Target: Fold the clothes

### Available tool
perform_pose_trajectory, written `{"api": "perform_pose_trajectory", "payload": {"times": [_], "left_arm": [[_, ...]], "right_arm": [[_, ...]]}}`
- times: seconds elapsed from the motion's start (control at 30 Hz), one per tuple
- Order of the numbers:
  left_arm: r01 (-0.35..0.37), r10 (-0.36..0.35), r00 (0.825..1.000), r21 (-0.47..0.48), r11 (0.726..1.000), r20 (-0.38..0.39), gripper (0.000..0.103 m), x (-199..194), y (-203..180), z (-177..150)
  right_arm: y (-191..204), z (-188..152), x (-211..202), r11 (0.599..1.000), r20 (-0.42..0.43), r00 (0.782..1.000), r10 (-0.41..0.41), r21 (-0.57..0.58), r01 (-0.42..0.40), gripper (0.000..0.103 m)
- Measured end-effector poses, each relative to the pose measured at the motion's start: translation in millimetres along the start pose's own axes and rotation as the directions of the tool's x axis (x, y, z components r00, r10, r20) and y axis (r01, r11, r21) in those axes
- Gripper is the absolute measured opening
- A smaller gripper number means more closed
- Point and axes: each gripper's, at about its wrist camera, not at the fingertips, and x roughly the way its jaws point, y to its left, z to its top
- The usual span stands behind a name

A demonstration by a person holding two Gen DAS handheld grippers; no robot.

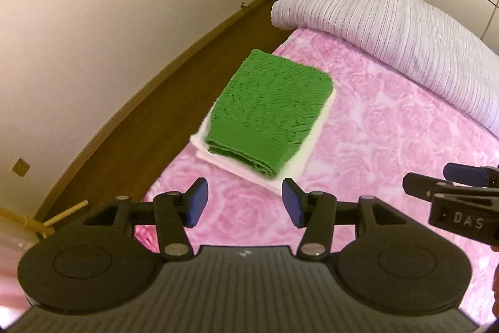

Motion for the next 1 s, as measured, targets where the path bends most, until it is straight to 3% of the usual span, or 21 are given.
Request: {"api": "perform_pose_trajectory", "payload": {"times": [0.33, 0.67, 0.87, 1.0], "left_arm": [[-0.033, 0.035, 0.999, -0.068, 0.997, 0.035, 0.053, -51, -62, -38], [-0.026, 0.039, 0.996, -0.159, 0.987, 0.079, 0.053, -77, -96, -61], [-0.039, 0.056, 0.992, -0.15, 0.988, 0.112, 0.052, -86, -119, -59], [-0.042, 0.061, 0.992, -0.173, 0.984, 0.106, 0.052, -84, -127, -57]], "right_arm": [[-41, -21, -50, 0.991, 0.028, 1.0, -0.002, -0.136, 0.005, 0.068], [-79, -42, -85, 0.983, 0.093, 0.995, 0.045, -0.181, -0.028, 0.068], [-102, -37, -90, 0.986, 0.084, 0.993, 0.077, -0.153, -0.063, 0.068], [-111, -29, -83, 0.976, 0.02, 0.992, 0.128, -0.179, -0.122, 0.068]]}}
